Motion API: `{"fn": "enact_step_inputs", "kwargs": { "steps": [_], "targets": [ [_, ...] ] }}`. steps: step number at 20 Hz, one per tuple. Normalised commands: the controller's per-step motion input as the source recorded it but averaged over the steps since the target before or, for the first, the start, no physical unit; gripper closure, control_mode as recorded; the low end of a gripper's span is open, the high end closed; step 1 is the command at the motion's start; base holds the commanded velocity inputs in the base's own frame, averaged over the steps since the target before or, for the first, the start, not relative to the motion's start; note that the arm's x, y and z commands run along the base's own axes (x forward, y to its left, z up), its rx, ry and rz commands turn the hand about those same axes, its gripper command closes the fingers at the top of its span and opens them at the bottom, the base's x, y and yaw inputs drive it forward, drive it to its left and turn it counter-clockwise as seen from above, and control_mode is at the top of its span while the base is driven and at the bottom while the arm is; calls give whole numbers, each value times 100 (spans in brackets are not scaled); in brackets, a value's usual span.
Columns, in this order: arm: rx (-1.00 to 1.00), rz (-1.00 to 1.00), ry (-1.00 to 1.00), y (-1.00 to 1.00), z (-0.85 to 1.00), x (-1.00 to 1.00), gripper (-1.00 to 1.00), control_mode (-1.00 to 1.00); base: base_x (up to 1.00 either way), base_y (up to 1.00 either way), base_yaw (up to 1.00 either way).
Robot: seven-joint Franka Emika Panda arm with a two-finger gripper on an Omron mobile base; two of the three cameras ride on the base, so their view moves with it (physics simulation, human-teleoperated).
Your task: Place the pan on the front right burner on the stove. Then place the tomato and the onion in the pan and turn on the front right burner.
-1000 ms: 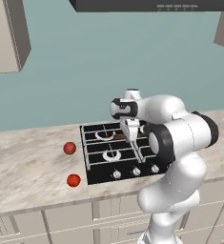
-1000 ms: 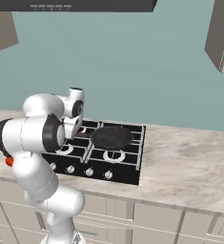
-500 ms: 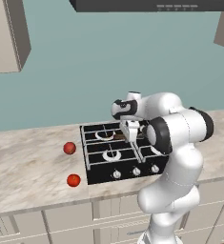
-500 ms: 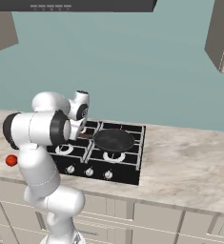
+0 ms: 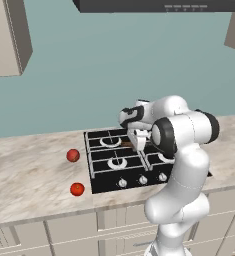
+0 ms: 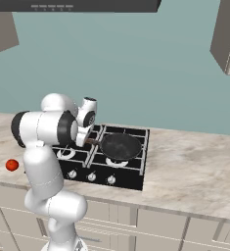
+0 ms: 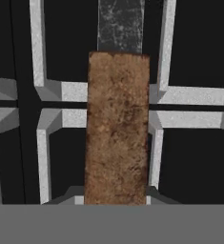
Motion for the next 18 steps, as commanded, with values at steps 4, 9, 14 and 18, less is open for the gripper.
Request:
{"fn": "enact_step_inputs", "kwargs": {
  "steps": [4, 9, 14, 18],
  "targets": [
    [1, 0, 0, -8, -35, 0, 100, -100, 0, 0, 0],
    [0, 0, -1, -3, -31, -15, 100, -100, 0, 0, 0],
    [0, -2, -2, 0, -28, -40, 100, -100, 0, 0, 0],
    [0, -5, 0, 0, -40, -44, -100, -100, 0, 0, 0]
  ]
}}
